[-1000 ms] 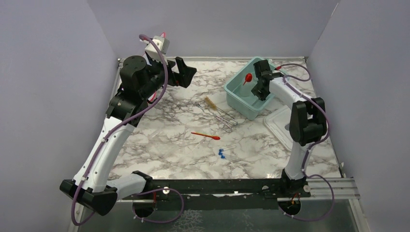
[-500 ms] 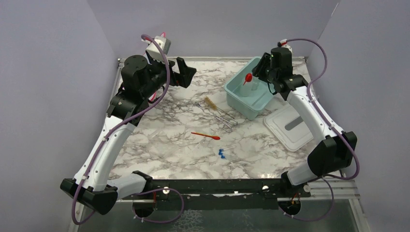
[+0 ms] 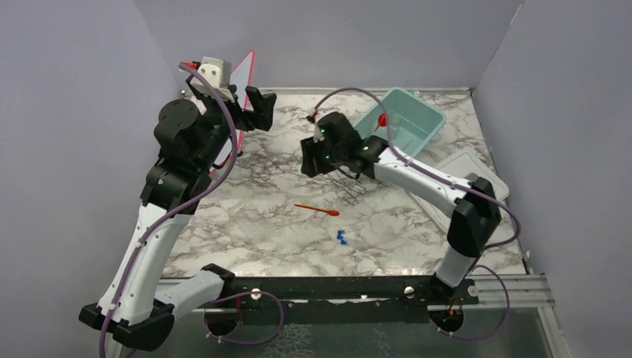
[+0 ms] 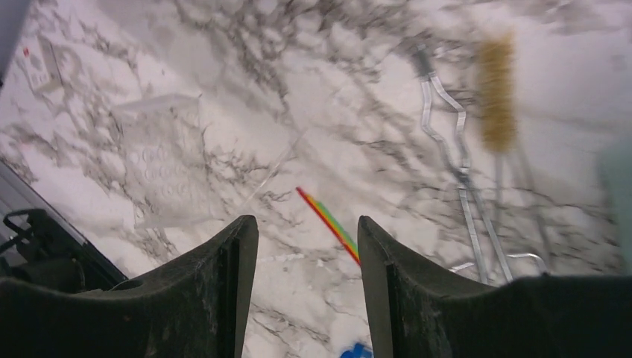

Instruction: Organize the chemistry lab equipment

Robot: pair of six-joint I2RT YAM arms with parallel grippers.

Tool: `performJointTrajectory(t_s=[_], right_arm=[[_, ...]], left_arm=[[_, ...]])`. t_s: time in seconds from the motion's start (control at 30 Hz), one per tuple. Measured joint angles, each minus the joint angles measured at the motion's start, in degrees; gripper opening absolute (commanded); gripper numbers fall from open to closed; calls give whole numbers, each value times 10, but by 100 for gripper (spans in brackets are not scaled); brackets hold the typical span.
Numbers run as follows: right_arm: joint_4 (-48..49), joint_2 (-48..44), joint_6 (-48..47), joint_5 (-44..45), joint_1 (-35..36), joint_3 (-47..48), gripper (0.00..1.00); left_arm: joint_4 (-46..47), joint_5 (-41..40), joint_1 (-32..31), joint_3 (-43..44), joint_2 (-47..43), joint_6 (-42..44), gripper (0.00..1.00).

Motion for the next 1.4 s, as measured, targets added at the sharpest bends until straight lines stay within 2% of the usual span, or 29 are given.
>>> performJointTrajectory(t_s=[0.1, 0.23, 0.47, 0.83, 1.27, 1.4], right_arm=[[-29, 85, 17, 0, 56, 45, 56], [-63, 176, 51, -1, 109, 80, 49], [-91, 261, 99, 9, 147, 125, 44], [-84, 298, 183, 60, 151, 132, 33], [-69, 307, 204, 72, 151, 136, 33], [-64, 307, 198, 72, 151, 136, 40]], left_arm=[[2, -22, 0, 0, -23, 7, 98], [11, -48, 0, 0, -48, 12, 98], [13, -61, 0, -5, -72, 13, 98], [13, -54, 0, -17, -82, -7, 98], [13, -51, 0, -23, -89, -19, 98], [13, -51, 0, -26, -91, -19, 98]])
